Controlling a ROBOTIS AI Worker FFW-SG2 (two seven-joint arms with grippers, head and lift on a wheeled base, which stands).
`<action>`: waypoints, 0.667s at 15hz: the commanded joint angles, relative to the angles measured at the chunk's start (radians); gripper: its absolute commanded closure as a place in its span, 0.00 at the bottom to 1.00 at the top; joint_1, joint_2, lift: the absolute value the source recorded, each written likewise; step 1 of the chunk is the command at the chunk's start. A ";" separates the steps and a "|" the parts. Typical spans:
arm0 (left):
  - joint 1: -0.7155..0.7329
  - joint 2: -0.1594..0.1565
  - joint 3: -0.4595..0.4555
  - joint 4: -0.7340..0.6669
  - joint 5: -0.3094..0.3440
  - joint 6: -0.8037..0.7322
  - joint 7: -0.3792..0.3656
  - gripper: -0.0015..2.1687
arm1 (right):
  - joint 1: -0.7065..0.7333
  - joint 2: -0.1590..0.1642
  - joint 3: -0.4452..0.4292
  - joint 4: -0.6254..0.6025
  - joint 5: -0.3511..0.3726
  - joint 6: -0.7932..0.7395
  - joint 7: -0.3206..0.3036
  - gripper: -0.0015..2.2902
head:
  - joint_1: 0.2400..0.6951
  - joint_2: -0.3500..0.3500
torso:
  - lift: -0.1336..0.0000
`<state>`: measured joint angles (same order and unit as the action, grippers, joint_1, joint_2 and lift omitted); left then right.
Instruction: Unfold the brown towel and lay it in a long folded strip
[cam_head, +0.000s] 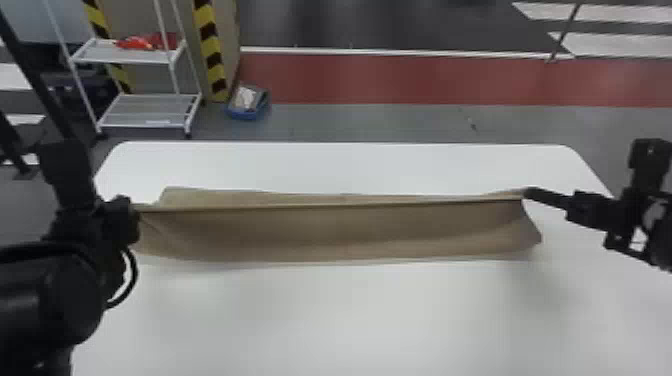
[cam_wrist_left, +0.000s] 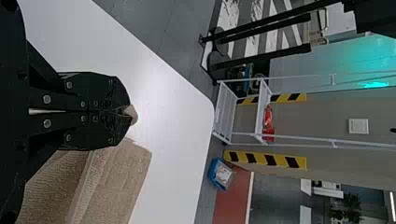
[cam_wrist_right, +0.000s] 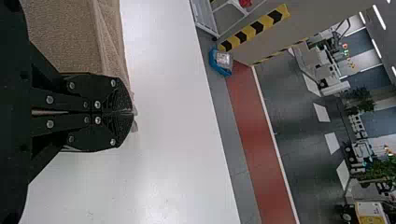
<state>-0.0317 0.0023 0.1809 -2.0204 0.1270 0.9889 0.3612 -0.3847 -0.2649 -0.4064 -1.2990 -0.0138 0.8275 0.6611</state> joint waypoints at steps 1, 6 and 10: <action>-0.025 0.001 -0.011 0.025 -0.001 -0.014 -0.005 0.65 | -0.006 -0.002 0.011 0.015 0.003 0.000 -0.009 0.57 | 1.00 0.43 | 0.11; -0.086 0.004 -0.028 0.112 -0.021 -0.029 -0.004 0.65 | -0.034 -0.007 0.009 0.072 0.009 -0.046 -0.015 0.57 | 1.00 0.41 | 0.11; -0.117 0.004 -0.031 0.158 -0.027 -0.042 0.001 0.65 | -0.034 -0.013 0.000 0.080 0.002 -0.055 -0.015 0.57 | 1.00 0.41 | 0.11</action>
<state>-0.1353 0.0061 0.1526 -1.8805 0.1024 0.9483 0.3619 -0.4175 -0.2750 -0.4061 -1.2232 -0.0101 0.7742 0.6455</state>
